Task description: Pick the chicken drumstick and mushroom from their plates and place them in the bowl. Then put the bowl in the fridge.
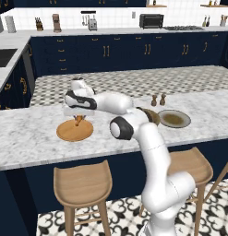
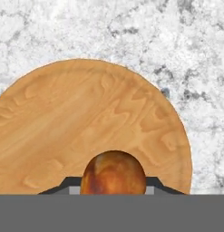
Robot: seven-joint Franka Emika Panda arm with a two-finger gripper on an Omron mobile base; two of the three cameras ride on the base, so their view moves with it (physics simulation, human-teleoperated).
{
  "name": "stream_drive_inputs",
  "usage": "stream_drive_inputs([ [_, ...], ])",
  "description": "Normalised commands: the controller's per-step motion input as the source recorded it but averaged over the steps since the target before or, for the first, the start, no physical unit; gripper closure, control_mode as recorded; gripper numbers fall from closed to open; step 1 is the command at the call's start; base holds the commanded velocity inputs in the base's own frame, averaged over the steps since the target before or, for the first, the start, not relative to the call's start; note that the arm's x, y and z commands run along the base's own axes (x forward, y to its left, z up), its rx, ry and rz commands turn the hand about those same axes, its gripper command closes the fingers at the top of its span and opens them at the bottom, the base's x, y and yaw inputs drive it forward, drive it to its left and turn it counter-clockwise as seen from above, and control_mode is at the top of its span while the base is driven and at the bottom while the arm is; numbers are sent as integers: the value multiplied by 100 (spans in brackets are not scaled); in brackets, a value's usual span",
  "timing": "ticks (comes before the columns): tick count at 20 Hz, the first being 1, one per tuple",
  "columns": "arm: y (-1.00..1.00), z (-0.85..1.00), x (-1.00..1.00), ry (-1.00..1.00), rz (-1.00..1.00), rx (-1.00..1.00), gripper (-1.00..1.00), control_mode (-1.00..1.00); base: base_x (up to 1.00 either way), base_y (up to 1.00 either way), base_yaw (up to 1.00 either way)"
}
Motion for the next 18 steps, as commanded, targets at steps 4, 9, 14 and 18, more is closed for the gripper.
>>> stream_drive_inputs([
  [4, -87, 75, -34, 1, 0, 0, 100, -100, 0, 0, 0],
  [9, -100, 23, -58, 0, 1, 0, 100, -100, 0, 0, 0],
  [14, -100, 8, -33, 4, 0, -1, 100, -100, 0, 0, 0],
  [18, -100, 0, -25, 7, 0, 0, 100, -100, 0, 0, 0],
])
